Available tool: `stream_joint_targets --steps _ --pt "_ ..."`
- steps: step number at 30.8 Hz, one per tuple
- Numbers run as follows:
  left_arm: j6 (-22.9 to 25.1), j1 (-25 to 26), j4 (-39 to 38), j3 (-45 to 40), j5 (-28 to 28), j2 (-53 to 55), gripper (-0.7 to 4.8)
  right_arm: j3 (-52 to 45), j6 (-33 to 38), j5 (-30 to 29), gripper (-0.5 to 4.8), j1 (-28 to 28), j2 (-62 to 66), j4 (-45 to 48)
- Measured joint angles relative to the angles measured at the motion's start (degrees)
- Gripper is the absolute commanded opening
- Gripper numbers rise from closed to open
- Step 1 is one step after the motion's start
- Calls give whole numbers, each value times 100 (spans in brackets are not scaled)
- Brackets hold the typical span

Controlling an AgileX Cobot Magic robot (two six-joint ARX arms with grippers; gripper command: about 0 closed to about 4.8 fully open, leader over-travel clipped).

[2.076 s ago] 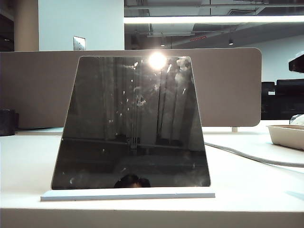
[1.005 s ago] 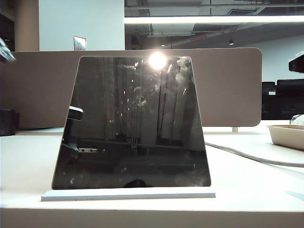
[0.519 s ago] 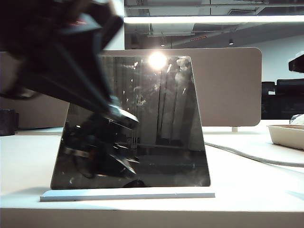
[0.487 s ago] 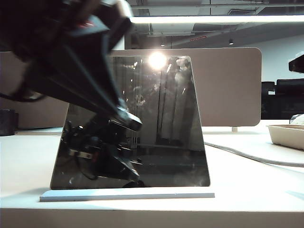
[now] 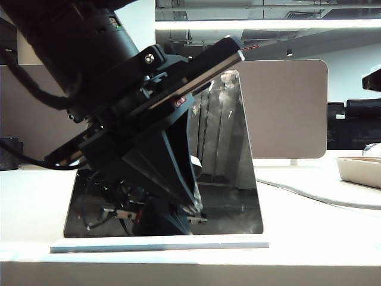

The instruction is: Push the base of the mirror on the table to move it forward for a short distance.

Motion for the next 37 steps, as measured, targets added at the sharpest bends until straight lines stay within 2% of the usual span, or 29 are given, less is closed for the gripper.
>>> stream_joint_targets --steps 10,25,37 --pt "-227 61 -149 7 -879 125 -2 0 2 -2 22 0 0 2" --pt "-466 52 -186 11 -883 619 -2 0 0 -2 22 0 0 -2" --pt "-605 92 186 42 -866 857 -2 0 0 -4 22 -2 0 0"
